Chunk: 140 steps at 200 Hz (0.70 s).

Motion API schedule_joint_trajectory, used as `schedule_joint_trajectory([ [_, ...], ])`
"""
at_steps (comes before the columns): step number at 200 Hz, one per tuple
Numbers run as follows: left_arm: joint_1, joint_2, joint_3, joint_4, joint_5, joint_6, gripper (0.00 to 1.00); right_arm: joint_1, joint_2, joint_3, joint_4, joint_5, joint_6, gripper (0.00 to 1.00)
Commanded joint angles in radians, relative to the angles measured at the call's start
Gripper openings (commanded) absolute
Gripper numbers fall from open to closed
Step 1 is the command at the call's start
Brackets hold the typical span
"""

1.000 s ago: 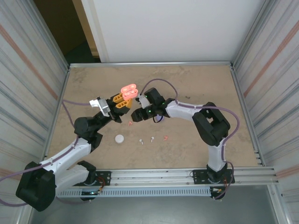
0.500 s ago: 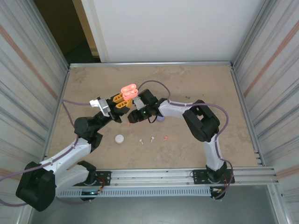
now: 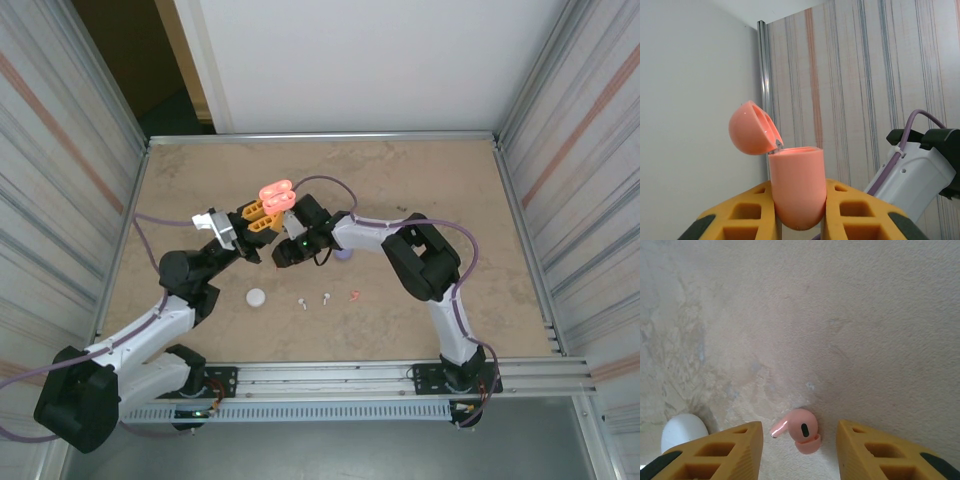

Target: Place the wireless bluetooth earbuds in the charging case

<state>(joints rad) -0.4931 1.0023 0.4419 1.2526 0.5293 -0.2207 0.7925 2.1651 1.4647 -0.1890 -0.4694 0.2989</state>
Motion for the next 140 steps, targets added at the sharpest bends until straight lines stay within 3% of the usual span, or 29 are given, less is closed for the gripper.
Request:
schedule_joint_trajectory([
  [1,-0.002,-0.011,-0.001,0.015,0.0,0.02,0.0,0.007,0.027,0.04,-0.033,0.001,-0.027,0.41],
  [140,-0.001,-0.011,0.001,0.005,-0.002,0.022,0.0,0.027,0.063,0.065,-0.067,0.004,-0.04,0.33],
])
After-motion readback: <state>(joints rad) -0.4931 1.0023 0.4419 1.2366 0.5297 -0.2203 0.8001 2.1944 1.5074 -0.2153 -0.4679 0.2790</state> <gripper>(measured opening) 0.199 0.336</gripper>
